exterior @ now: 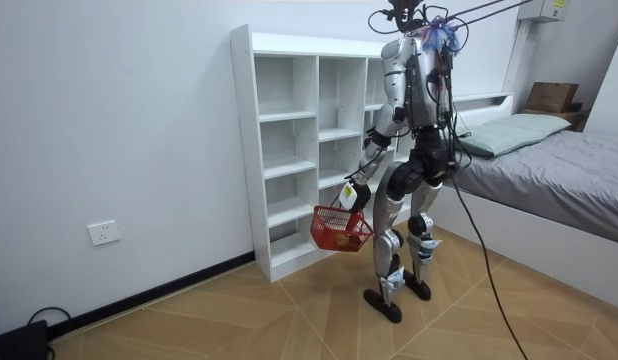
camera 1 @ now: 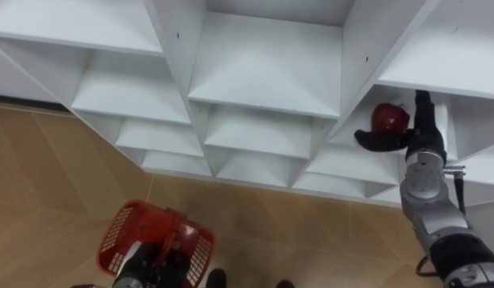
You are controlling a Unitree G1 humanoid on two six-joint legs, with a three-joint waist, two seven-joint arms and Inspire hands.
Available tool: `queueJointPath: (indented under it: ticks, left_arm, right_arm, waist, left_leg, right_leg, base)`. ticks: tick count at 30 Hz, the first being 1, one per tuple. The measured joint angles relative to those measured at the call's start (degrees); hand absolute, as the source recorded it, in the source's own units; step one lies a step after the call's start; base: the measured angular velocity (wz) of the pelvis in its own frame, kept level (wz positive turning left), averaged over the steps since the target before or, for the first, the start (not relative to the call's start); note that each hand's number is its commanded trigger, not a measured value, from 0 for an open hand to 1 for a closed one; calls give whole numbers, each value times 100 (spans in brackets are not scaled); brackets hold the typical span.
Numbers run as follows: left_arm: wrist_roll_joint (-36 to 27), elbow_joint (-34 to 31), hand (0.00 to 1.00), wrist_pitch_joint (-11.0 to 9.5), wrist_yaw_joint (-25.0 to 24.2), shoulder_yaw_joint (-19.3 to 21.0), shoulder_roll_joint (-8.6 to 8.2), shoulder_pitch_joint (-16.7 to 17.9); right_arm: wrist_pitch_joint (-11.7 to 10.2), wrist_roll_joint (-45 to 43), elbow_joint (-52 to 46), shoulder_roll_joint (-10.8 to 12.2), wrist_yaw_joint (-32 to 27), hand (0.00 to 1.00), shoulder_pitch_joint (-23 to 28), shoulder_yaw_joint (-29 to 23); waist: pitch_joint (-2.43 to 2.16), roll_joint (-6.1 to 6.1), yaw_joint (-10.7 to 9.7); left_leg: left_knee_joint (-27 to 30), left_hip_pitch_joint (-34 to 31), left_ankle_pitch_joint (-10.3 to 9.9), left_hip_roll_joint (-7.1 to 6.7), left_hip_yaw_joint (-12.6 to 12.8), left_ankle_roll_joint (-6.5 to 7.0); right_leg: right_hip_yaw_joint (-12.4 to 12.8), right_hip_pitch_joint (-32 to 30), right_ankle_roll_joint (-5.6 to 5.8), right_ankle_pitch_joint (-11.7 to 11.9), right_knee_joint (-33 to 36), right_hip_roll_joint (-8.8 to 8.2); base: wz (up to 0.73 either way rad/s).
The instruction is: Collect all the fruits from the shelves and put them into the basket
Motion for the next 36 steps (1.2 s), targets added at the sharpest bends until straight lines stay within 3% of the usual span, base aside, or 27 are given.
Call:
queueJointPath:
  ticks: [23, 36]
  left_arm:
    - [6, 198, 100, 2, 0, -230, -4, -166]
    - [3, 164, 100, 2, 28, -291, -12, -219]
  right_arm:
    - [8, -60, 330, -11, 218, 0, -31, 220]
    - [-4, -610, 516, -50, 315, 0, -200, 299]
  waist:
    - [14, 83, 5]
    - [13, 134, 20]
  left_leg:
    - [-7, -13, 5, -2, -11, 3]
    - [-13, -115, 10, 2, -11, 2]
  right_leg:
    - [-11, 2, 0, 0, 5, -3]
    - [-18, -100, -1, 1, 11, -5]
  base:
    - [0]
    - [0]
